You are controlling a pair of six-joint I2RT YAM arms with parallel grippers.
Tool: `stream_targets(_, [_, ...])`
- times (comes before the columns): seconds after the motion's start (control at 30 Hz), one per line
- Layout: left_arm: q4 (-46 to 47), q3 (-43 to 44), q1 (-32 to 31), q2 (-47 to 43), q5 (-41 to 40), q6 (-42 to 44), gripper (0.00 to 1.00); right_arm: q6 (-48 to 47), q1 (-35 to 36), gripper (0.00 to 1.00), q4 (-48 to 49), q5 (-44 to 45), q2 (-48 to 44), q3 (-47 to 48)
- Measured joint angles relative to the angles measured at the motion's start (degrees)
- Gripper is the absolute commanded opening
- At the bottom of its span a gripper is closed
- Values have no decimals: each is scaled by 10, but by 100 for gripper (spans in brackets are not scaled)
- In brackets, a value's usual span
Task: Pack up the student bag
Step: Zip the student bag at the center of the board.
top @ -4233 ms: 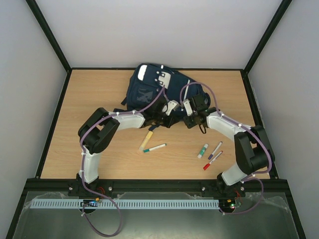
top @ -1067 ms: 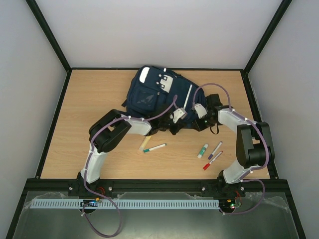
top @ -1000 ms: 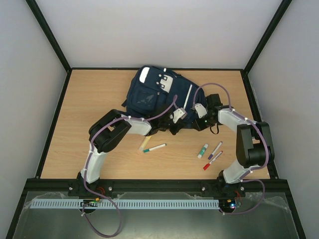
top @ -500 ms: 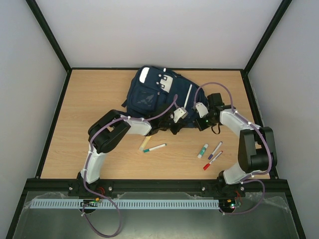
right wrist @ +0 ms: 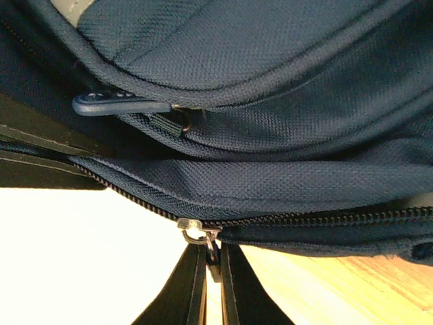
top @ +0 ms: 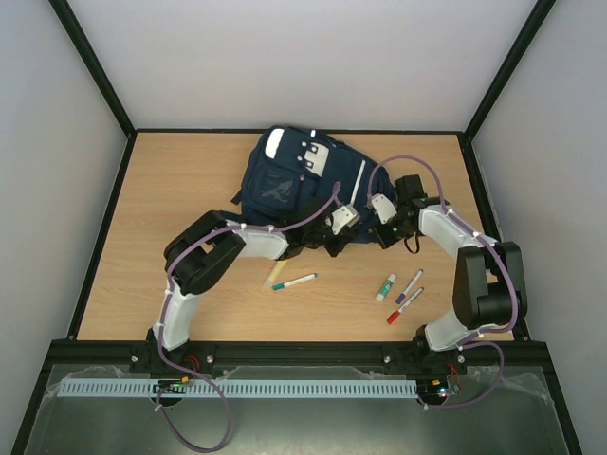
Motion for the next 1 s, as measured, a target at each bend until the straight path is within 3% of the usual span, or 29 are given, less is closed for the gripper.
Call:
stream_targets(0.43, [3, -51, -40, -53, -101, 91, 2, -110, -16, 1, -151, -25, 77, 117])
stream_targets(0.7, [5, -61, -49, -61, -122, 99, 2, -124, -23, 1, -186, -33, 85, 126])
stream_targets(0.93, [18, -53, -58, -60, -126, 105, 2, -176, -102, 1, -229, -101, 81, 131])
stream_targets(1.0, [1, -63, -59, -64, -133, 104, 2, -182, -127, 1, -224, -22, 82, 135])
